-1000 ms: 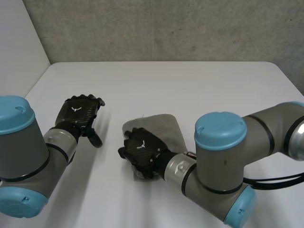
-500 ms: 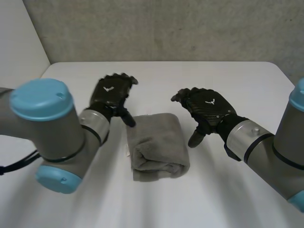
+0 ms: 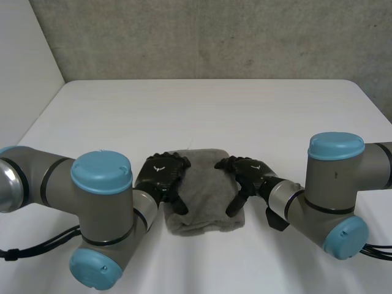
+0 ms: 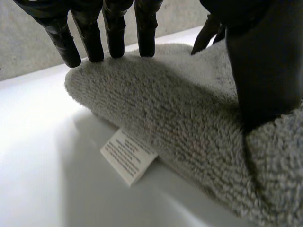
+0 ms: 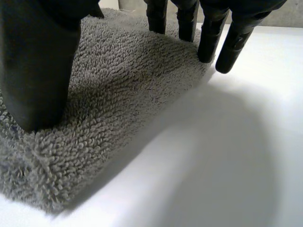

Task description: Fold the towel.

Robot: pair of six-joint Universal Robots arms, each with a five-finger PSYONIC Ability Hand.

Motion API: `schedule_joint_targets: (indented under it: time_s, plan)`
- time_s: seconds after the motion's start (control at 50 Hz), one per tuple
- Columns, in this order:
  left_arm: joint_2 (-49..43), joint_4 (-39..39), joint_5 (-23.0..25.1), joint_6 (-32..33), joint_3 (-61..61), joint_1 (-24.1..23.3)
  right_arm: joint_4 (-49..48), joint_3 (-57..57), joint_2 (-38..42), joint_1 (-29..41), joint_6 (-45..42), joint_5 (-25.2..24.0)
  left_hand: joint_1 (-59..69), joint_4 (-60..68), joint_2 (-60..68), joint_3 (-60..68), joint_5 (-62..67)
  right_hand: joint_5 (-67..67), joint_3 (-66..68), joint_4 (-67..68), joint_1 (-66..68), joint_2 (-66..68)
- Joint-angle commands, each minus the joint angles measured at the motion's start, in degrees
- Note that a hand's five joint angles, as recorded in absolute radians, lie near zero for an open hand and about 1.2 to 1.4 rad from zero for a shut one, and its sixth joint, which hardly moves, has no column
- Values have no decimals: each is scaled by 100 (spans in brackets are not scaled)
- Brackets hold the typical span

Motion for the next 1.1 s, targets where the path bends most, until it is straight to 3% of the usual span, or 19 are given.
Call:
schedule_joint_targets:
  time_s: [0.02, 0.08, 0.34, 0.44, 0.48, 0.6, 1.1]
  plan:
    - [-100, -17, -6, 7, -2, 26, 46, 76, -244, 31, -506, 185, -539, -336, -354, -294, -222, -361, -247, -437, -371, -449]
    - [-30, -17, -6, -11, 15, 35, 46, 155, -663, 31, -584, 308, -555, -336, -370, -294, -238, -361, -247, -437, -371, -449]
    - [1913, -17, -50, -142, 112, 404, 108, -118, -2397, -145, -725, 695, -421, -336, -236, -294, -104, -361, -247, -437, -371, -449]
    - [2440, -281, -59, -257, 314, 738, 125, -328, -2871, -215, -927, 1328, -337, -336, -152, -294, -20, -361, -247, -437, -371, -449]
    - [2545, -814, -68, -318, 515, 930, 125, -329, -3038, -268, -945, 1626, -420, -336, -236, -294, -103, -361, -247, -437, -371, -449]
    - [2589, -1484, -68, -529, 779, 1195, 213, -302, -3074, -356, -954, 1671, -538, -336, -353, -294, -221, -361, -247, -437, -371, -449]
    - [2625, -1494, -68, -503, 780, 1221, 539, -337, -3065, -479, -875, 1627, -555, -336, -370, -294, -238, -361, -247, -437, -371, -449]
